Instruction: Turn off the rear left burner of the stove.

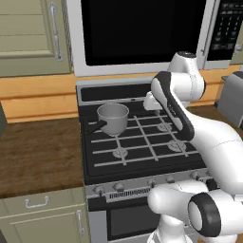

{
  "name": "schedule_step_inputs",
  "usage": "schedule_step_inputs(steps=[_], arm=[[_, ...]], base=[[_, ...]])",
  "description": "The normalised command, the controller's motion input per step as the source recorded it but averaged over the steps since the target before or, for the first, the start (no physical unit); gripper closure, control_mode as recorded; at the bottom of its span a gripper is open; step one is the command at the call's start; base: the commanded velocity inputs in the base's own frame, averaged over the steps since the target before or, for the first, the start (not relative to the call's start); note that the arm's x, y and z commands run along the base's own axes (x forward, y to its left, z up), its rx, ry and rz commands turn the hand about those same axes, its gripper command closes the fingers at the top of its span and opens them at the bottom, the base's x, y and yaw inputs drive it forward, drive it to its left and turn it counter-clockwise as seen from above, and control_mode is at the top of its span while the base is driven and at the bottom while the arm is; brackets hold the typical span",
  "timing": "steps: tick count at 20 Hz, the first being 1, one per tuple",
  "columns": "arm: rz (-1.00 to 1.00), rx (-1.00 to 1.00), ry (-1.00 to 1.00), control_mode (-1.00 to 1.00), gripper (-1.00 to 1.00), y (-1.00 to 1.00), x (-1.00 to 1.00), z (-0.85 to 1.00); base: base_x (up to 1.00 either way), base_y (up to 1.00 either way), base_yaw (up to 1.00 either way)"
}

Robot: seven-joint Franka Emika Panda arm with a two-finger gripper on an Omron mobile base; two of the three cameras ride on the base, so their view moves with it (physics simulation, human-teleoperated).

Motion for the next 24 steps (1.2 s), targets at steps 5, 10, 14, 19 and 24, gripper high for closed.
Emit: schedule_step_inputs(steps=[5, 10, 14, 19, 24], arm=[[0.00, 0.00, -0.01, -1.00, -1.00, 0.03, -0.01, 0.00], [0.10, -0.18, 0.00, -1.00, -1.00, 0.63, -0.52, -0.19], [0.10, -0.15, 0.00, -1.00, -1.00, 0.62, -0.63, -0.26], [0.09, -0.10, 0.02, -1.00, -1.00, 0.45, -0.44, -0.33], [0.15, -0.15, 0.04, -1.00, -1.00, 0.56, -0.34, -0.38]], base=[[0.00, 0.00, 0.00], [0.00, 0.00, 0.00], [0.00, 0.00, 0.00], [0.00, 0.00, 0.00], [0.00, 0.00, 0.00]])
